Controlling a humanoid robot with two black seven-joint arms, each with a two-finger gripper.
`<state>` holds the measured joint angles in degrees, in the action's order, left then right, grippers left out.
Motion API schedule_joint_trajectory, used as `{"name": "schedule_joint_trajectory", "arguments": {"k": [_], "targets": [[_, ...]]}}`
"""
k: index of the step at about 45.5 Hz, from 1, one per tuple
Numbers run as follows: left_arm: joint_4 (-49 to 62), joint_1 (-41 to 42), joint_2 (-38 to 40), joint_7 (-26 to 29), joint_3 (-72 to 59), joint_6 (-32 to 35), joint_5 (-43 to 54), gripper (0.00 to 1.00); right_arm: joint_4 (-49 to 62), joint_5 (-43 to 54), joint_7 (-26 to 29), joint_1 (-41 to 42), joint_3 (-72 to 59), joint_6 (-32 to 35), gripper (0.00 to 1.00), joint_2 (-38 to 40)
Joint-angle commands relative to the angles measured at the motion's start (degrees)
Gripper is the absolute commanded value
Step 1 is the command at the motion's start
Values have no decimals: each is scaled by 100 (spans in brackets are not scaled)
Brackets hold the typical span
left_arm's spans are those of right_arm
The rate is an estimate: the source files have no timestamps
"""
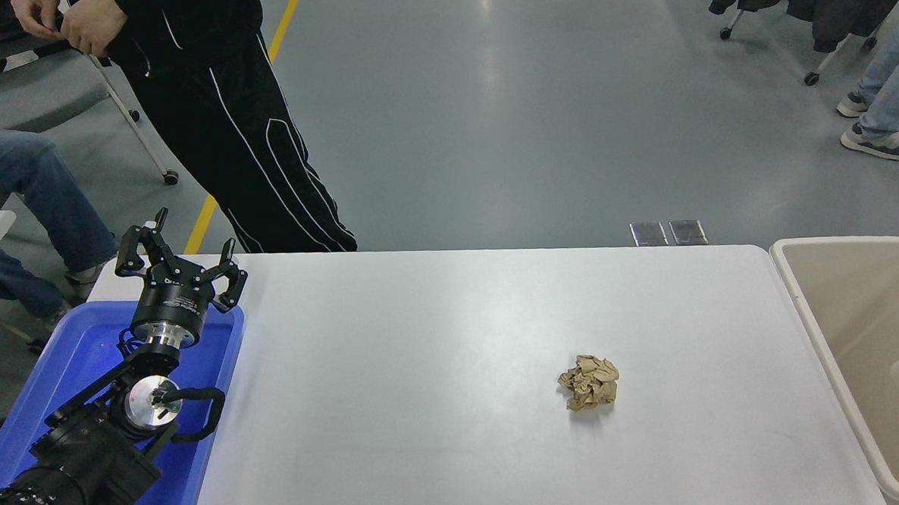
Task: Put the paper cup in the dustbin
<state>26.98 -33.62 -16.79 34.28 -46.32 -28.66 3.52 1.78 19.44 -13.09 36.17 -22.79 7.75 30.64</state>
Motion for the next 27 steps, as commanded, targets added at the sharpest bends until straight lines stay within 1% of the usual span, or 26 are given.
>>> {"name": "schedule_joint_trajectory", "arguments": {"k": [1,2,12,14,27], "targets": [[0,-4,0,0,0,1,0,100,15,-19,8,13,195,-19,95,-14],[0,-4,0,0,0,1,0,100,15,-19,8,13,274,-19,96,-14],[0,-4,0,0,0,1,0,100,103,-19,-1,83,1750,-37,97,21],[0,-4,0,0,0,1,0,100,156,-28,-1,110,1935,-20,99,21],[0,-4,0,0,0,1,0,100,156,-28,8,391,2068,-2,99,-32]]}}
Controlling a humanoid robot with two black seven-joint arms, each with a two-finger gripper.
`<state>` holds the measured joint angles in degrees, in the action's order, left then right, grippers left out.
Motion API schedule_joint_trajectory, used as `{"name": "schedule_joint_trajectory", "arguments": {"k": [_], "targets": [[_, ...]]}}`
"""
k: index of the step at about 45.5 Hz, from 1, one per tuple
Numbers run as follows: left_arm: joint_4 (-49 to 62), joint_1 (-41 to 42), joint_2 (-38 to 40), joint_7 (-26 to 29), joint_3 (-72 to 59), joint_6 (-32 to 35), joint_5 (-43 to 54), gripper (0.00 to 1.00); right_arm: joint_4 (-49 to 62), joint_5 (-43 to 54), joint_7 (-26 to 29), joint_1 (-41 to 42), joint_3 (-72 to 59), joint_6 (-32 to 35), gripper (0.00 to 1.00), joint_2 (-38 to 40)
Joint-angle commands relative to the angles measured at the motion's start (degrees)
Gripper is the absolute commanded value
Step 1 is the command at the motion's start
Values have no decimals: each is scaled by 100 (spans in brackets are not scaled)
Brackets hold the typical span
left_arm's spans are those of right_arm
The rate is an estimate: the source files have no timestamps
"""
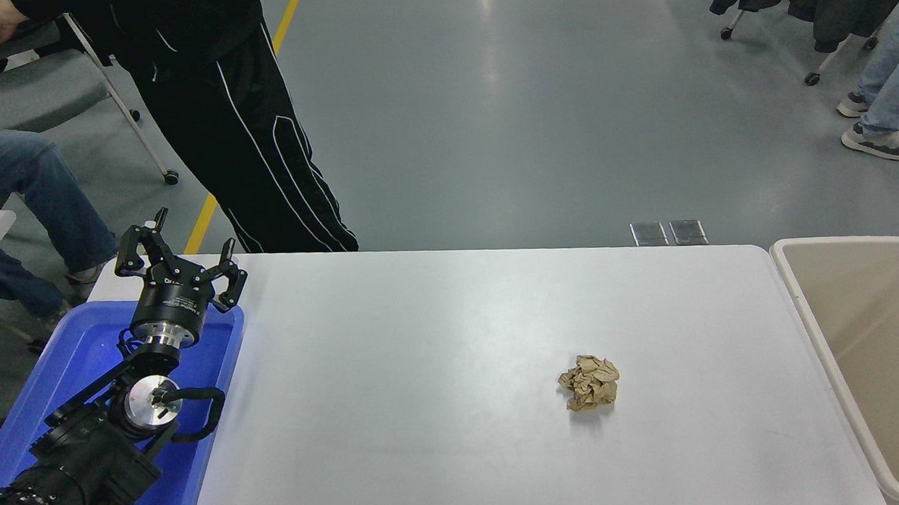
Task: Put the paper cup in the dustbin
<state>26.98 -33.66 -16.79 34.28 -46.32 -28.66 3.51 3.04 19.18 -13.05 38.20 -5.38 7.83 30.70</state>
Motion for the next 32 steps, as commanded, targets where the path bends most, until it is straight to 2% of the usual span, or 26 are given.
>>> {"name": "schedule_joint_trajectory", "arguments": {"k": [1,10,21,32], "targets": [[0,0,0,0,0,1,0,100,21,-2,4,197,319,17,99,-38],[0,0,0,0,0,9,0,100,21,-72,13,320,398,70,99,-21],[0,0,0,0,0,1,0,100,-119,-924,-58,381,995,-9,99,-29],[0,0,0,0,0,9,0,100,-1374,-1153,-427,496,2866,-9,99,137]]}}
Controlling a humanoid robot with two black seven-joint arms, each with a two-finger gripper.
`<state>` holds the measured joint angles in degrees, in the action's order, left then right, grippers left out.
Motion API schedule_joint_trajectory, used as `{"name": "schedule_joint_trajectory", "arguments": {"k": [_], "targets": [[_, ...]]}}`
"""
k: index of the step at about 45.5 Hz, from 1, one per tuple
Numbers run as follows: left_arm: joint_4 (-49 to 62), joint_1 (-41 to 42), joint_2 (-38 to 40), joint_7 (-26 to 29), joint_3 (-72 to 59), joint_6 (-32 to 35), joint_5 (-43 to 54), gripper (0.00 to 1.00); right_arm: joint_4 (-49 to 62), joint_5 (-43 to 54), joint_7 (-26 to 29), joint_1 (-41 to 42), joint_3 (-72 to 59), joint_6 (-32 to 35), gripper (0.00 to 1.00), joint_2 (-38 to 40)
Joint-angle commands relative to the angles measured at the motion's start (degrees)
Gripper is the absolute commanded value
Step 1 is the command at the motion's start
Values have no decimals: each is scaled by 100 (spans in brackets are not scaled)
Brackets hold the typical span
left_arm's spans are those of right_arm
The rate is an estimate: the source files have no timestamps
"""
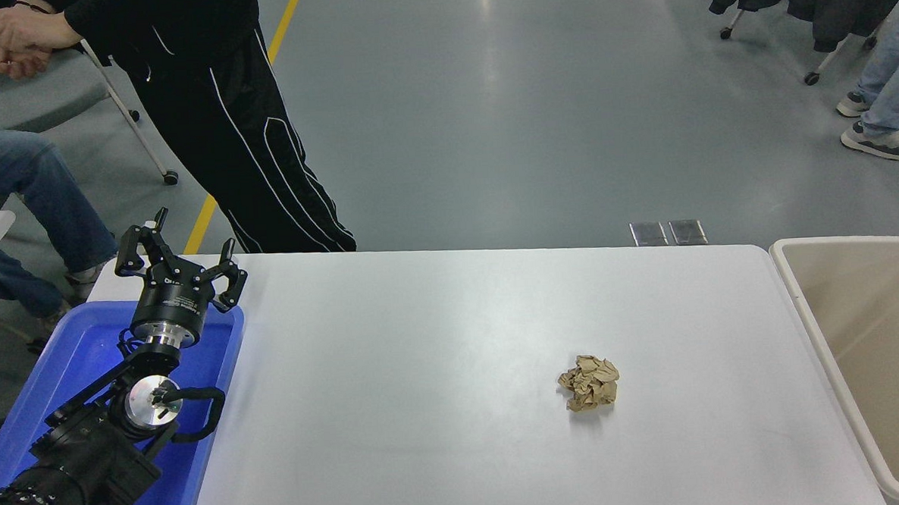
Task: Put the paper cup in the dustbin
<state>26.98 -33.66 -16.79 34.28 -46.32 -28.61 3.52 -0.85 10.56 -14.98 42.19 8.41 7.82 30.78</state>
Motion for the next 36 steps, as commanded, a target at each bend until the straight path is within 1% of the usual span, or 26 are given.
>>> {"name": "schedule_joint_trajectory", "arguments": {"k": [1,9,15,18,24,31,36], "targets": [[0,0,1,0,0,4,0,100,-1152,-291,-234,87,1662,-8,99,183],[0,0,1,0,0,4,0,100,-2787,-274,-243,-158,2823,-35,99,570],[0,0,1,0,0,4,0,100,-3430,-212,-243,-510,3781,-35,99,491],[0,0,1,0,0,4,0,100,-3571,-212,-348,-650,4133,-9,99,307],[0,0,1,0,0,4,0,100,-3641,-212,-892,-862,4511,0,99,-98],[0,0,1,0,0,4,0,100,-3676,-203,-1016,-1011,4652,0,99,-528],[0,0,1,0,0,4,0,100,-3703,-142,-1209,-1117,4687,18,99,-871]]}}
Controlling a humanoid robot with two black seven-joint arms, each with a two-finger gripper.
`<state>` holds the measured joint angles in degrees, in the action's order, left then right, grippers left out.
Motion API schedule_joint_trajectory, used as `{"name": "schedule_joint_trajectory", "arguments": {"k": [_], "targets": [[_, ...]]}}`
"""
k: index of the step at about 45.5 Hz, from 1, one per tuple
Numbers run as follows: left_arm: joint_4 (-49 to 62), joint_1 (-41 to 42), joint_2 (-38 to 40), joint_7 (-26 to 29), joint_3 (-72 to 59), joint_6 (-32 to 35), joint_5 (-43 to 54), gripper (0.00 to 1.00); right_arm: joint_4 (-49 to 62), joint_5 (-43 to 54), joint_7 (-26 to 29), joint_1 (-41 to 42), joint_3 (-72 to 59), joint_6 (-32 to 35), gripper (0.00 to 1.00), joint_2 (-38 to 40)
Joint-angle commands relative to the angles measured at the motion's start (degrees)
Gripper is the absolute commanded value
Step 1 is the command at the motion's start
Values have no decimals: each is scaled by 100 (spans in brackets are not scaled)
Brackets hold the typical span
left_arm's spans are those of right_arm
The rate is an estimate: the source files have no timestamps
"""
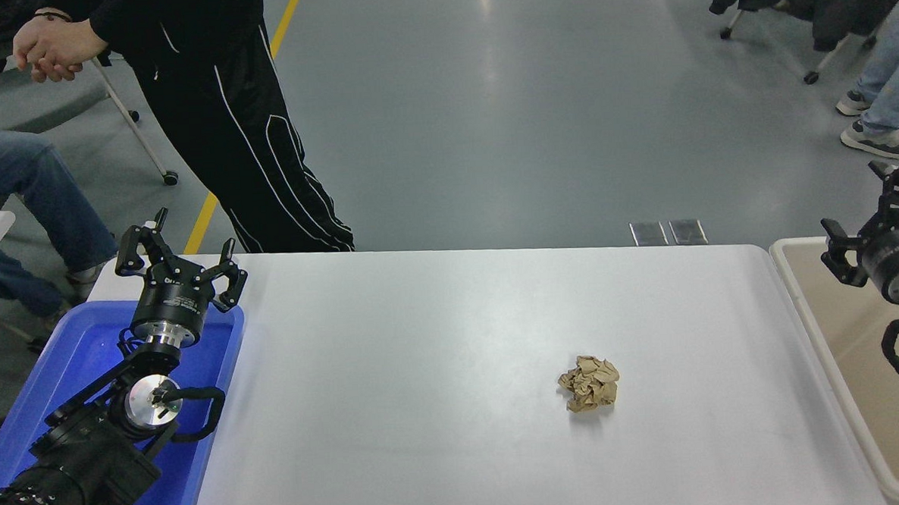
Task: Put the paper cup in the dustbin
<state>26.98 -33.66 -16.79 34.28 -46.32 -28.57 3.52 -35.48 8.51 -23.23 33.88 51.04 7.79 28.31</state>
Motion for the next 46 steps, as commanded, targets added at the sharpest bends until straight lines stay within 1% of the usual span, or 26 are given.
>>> {"name": "schedule_joint_trajectory", "arguments": {"k": [1,5,11,19,26,46], "targets": [[0,0,0,0,0,0,0,100,-241,80,-436,-294,424,21,99,-677],[0,0,0,0,0,0,0,100,-241,194,-629,-329,424,21,99,-897],[0,0,0,0,0,0,0,100,-258,344,-841,-391,424,21,99,-1021],[0,0,0,0,0,0,0,100,-530,397,-929,-602,556,65,99,-1038],[0,0,0,0,0,0,0,100,-460,441,-1175,-610,451,92,99,-1038],[0,0,0,0,0,0,0,100,-399,441,-1184,-751,29,83,99,-1056]]}}
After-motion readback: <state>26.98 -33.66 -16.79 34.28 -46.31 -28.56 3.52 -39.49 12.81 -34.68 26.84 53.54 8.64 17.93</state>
